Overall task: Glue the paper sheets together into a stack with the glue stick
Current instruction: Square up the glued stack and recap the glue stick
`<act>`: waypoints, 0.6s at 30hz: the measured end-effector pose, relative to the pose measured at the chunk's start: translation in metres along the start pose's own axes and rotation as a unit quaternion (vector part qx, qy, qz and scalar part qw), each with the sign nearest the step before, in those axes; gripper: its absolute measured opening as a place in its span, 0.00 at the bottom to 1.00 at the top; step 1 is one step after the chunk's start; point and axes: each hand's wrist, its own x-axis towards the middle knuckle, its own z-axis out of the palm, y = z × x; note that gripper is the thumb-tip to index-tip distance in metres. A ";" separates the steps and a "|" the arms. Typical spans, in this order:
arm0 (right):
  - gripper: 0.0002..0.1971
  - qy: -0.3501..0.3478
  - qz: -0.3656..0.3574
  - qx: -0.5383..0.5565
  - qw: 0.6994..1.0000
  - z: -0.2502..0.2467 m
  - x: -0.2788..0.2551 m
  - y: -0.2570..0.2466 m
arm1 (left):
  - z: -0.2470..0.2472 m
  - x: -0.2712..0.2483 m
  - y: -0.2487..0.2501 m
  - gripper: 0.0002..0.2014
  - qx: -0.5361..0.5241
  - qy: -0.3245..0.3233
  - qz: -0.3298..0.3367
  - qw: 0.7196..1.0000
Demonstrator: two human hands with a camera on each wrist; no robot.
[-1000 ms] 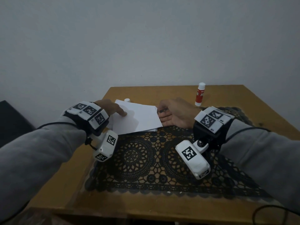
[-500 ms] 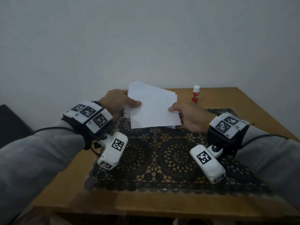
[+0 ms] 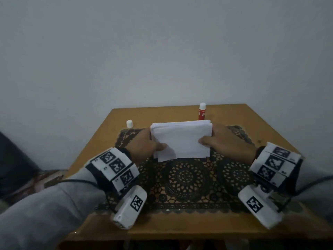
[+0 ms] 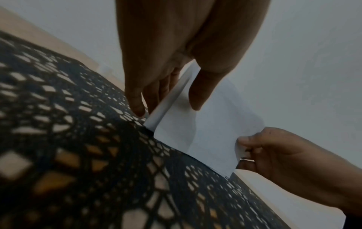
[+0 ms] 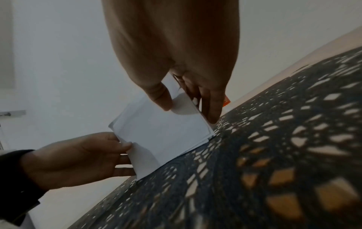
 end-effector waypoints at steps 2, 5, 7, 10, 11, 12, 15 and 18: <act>0.18 0.005 0.004 -0.009 1.000 0.000 -0.001 0.001 | 0.004 0.000 0.000 0.22 0.011 -0.002 0.001 1.000; 0.17 0.020 0.001 -0.001 1.000 -0.003 0.003 -0.001 | 0.003 0.002 0.003 0.19 0.020 0.012 -0.001 1.000; 0.14 0.026 -0.008 0.004 1.000 -0.007 0.005 -0.001 | 0.001 0.003 0.004 0.18 0.010 0.014 0.003 1.000; 0.15 0.014 0.001 -0.005 1.000 -0.009 0.004 0.005 | 0.001 0.002 0.002 0.19 0.006 0.024 0.006 1.000; 0.16 0.008 0.005 -0.012 1.000 -0.008 0.003 0.008 | 0.002 0.001 0.000 0.20 0.002 0.036 0.001 0.999; 0.19 0.004 0.005 -0.019 1.000 -0.007 0.003 0.012 | 0.003 0.000 0.000 0.22 0.000 0.046 -0.001 0.999; 0.23 0.002 0.003 -0.034 0.999 -0.005 0.003 0.016 | 0.008 -0.001 0.001 0.22 0.021 0.053 0.008 0.998; 0.23 -0.009 0.001 -0.076 0.997 -0.004 0.002 0.014 | 0.011 0.000 0.003 0.24 0.057 0.045 0.006 0.997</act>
